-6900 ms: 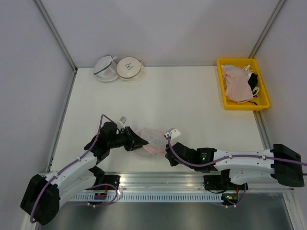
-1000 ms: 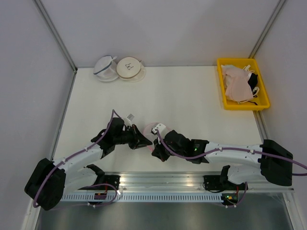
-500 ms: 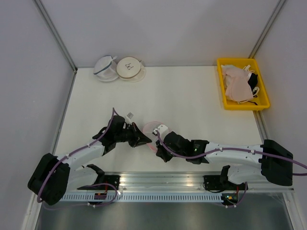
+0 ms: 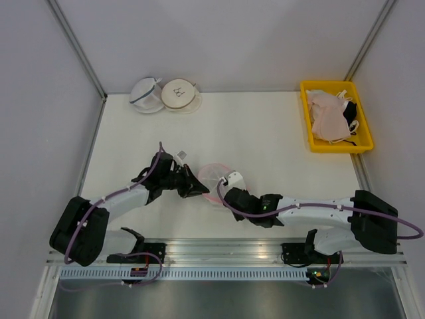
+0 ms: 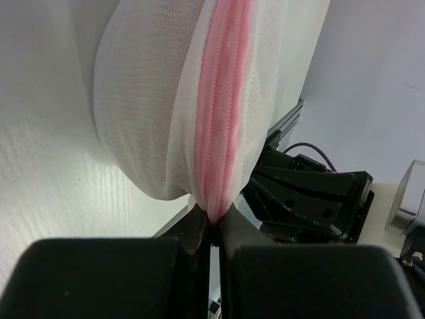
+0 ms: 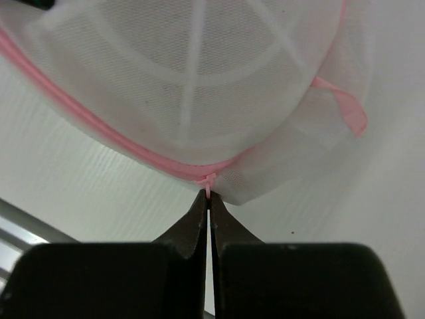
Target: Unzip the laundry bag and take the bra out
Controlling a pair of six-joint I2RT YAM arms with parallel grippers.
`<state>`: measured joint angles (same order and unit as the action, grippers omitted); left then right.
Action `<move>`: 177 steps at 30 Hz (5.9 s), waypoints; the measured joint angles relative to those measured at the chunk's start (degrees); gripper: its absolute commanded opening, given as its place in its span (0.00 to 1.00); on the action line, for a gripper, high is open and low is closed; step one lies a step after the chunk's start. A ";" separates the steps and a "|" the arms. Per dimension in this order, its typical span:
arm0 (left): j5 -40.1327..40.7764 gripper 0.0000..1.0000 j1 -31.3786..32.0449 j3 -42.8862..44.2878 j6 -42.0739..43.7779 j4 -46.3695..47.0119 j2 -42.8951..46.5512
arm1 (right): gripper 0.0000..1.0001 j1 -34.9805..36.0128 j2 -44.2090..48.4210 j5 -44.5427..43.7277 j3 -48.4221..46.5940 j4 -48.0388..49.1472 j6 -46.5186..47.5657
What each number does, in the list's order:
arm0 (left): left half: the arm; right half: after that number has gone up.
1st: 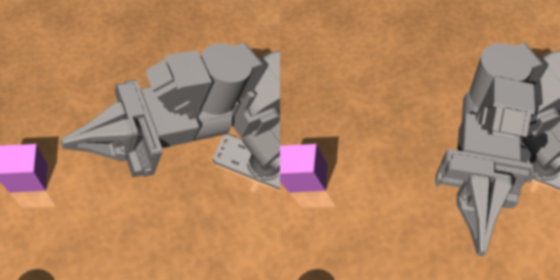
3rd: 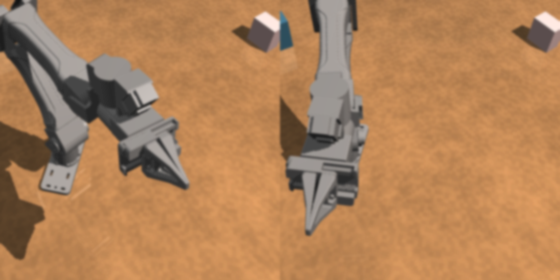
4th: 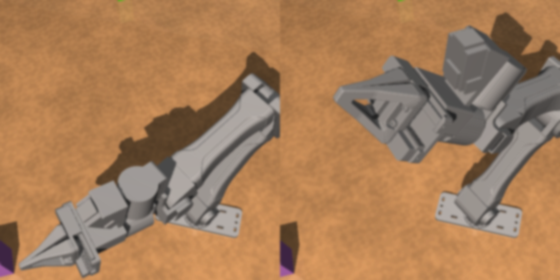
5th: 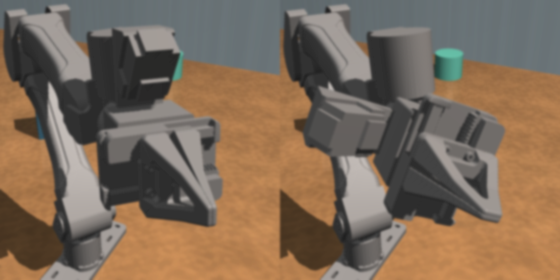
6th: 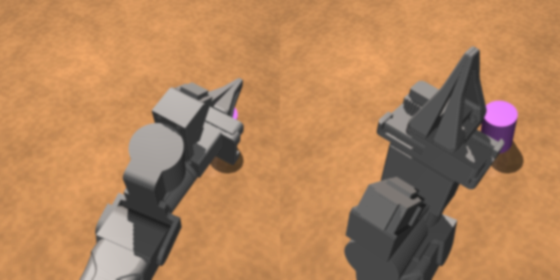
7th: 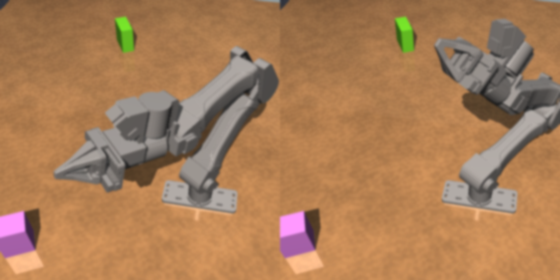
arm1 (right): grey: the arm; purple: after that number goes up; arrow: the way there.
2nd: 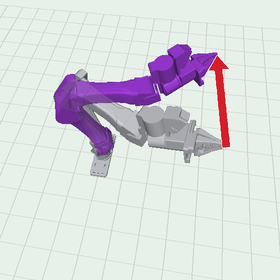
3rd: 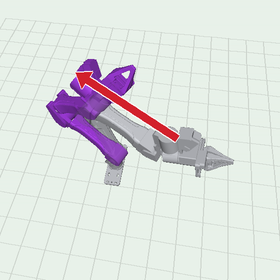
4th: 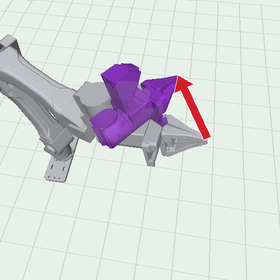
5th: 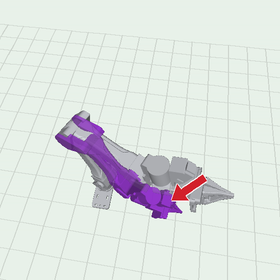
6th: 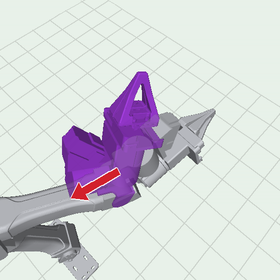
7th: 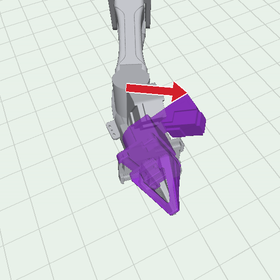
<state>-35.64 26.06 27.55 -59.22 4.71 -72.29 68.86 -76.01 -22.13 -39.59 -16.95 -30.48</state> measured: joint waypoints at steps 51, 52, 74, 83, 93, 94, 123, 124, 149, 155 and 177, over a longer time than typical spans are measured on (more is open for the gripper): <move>4.24 1.00 5.57 -5.25 -6.19 -12.35 27.54 | 0.01 1.38 6.16 21.05 -7.98 4.52 6.71; 4.61 1.00 5.57 -4.76 -6.49 -11.45 26.10 | 0.00 1.60 6.14 21.14 -7.98 4.52 6.75; 5.70 0.21 5.62 -5.22 -9.73 -0.09 15.87 | 0.00 2.27 7.08 18.21 -5.73 0.70 6.71; 5.68 0.18 5.90 -5.22 -9.73 0.15 15.45 | 0.00 2.27 9.22 14.64 -5.42 -2.40 6.23; 5.79 0.17 5.55 -5.25 -9.70 -0.35 16.11 | 0.00 2.27 9.53 13.70 -3.67 -5.05 5.18; 5.81 0.17 5.46 -5.25 -9.70 -0.35 16.28 | 0.00 2.27 9.53 13.77 -3.39 -5.20 5.07; 10.45 0.99 4.81 -5.51 -10.16 -10.12 31.47 | 0.01 2.29 7.52 -6.21 -4.79 -22.86 -0.74; 10.78 1.00 4.81 -5.51 -10.12 -11.17 32.28 | 0.00 2.27 7.54 -7.41 -5.16 -23.37 -1.18; 21.64 1.00 4.66 -5.51 -7.17 -37.29 52.22 | 0.59 12.66 3.74 6.01 -13.27 -14.14 5.75; 22.05 0.99 4.66 -5.49 -7.17 -39.12 53.24 | 0.40 15.69 -2.89 3.69 -15.96 -13.73 6.88; 22.05 0.99 4.66 -5.49 -7.17 -39.93 54.47 | 0.00 16.48 -9.40 -9.92 -18.75 -17.05 6.16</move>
<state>-13.58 30.72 22.06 -66.39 -35.22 -17.82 85.34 -85.41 -32.05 -58.35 -34.00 -24.32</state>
